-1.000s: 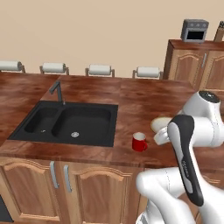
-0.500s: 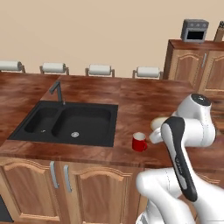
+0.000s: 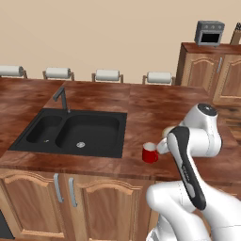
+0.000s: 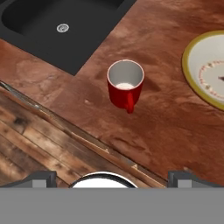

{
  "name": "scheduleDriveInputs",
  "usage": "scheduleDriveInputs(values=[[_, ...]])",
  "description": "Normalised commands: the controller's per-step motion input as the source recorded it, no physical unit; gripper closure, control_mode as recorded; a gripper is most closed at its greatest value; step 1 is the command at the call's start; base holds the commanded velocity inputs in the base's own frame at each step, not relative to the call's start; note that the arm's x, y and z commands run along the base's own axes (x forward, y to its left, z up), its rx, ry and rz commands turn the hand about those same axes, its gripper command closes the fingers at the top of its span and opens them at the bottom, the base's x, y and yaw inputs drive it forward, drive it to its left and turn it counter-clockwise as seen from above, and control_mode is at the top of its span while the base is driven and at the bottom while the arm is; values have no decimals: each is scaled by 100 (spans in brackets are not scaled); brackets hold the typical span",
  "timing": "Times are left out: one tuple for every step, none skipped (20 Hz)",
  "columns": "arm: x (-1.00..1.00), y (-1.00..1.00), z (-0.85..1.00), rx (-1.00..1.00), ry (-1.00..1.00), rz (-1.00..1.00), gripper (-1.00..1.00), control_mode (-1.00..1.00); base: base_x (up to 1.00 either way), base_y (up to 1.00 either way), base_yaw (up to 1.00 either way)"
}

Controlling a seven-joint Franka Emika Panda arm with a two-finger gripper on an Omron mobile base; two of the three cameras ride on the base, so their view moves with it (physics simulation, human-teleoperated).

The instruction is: Clear the mugs and bowl far away from the sink.

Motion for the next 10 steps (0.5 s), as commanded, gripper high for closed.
scheduleDriveInputs(values=[[28,0,-24,0,0,0,-100,-100,0,0,0],[27,0,-26,0,0,0,-100,-100,0,0,0],[27,0,-26,0,0,0,-100,-100,0,0,0],[29,0,-21,0,0,0,-100,-100,0,0,0],[26,0,-17,0,0,0,-100,-100,0,0,0],[25,0,-18,0,0,0,-100,-100,0,0,0],[25,0,-17,0,0,0,-100,-100,0,0,0],[20,0,-16,0,0,0,-100,-100,0,0,0],[11,0,-16,0,0,0,-100,-100,0,0,0],[5,0,-16,0,0,0,-100,-100,0,0,0]])
